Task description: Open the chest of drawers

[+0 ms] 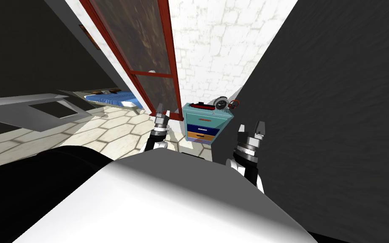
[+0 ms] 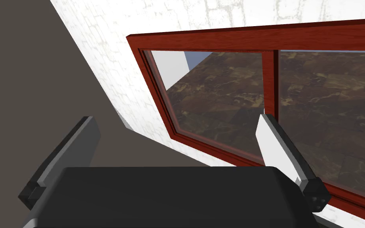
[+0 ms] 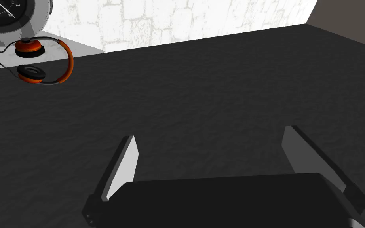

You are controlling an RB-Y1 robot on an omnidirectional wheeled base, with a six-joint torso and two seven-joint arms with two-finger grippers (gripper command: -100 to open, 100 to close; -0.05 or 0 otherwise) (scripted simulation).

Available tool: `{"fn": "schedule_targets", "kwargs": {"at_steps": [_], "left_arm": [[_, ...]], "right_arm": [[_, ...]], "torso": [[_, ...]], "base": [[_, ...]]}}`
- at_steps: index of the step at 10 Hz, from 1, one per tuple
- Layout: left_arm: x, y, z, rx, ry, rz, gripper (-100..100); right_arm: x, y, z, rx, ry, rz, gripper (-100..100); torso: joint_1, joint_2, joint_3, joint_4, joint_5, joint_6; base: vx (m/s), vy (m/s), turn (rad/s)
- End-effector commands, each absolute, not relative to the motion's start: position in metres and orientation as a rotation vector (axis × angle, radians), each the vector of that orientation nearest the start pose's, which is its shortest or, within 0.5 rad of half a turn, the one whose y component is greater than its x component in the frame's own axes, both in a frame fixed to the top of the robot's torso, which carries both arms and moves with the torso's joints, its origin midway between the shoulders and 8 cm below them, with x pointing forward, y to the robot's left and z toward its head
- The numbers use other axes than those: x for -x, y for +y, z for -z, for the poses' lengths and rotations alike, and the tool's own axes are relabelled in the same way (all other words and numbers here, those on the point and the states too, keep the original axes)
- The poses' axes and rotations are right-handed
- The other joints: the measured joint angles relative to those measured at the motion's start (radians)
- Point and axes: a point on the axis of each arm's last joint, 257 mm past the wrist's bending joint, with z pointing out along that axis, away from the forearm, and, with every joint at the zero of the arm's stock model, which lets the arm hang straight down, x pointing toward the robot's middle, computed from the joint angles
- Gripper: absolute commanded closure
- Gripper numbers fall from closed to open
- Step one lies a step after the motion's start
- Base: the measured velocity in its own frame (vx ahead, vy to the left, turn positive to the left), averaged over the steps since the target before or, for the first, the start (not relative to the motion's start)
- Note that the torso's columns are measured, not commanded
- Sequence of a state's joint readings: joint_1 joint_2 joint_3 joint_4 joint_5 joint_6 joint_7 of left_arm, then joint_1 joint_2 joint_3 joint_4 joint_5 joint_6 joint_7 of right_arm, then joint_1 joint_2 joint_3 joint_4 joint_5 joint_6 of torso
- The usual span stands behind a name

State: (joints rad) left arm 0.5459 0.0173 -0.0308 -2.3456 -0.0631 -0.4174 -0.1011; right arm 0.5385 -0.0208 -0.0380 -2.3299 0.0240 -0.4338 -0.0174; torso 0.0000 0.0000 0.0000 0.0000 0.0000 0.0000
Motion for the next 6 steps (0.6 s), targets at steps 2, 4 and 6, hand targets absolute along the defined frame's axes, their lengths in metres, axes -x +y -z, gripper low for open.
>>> {"fn": "schedule_targets", "kwargs": {"at_steps": [2, 4, 6], "left_arm": [[-0.3440, 0.2658, -0.0222, 0.615, 0.727, 1.169, 0], [-0.3440, 0.2658, -0.0222, 0.615, 0.727, 1.169, 0], [-0.3440, 0.2657, -0.0222, 0.615, 0.727, 1.169, 0]], "right_arm": [[-0.3407, -0.2912, -0.0224, -0.671, 0.670, -1.240, 0], [-0.3407, -0.2912, -0.0224, -0.670, 0.670, -1.240, 0], [-0.3407, -0.2912, -0.0225, -0.670, 0.670, -1.240, 0]], "torso": [[0.000, 0.104, -0.209, 0.105, 0.000, 0.000], [0.000, 0.248, -0.497, 0.249, 0.000, 0.000], [0.000, 0.396, -0.792, 0.396, 0.000, 0.000]], "base": [[0.000, 0.000, 0.000], [0.000, 0.000, 0.000], [0.000, 0.000, 0.000]]}}
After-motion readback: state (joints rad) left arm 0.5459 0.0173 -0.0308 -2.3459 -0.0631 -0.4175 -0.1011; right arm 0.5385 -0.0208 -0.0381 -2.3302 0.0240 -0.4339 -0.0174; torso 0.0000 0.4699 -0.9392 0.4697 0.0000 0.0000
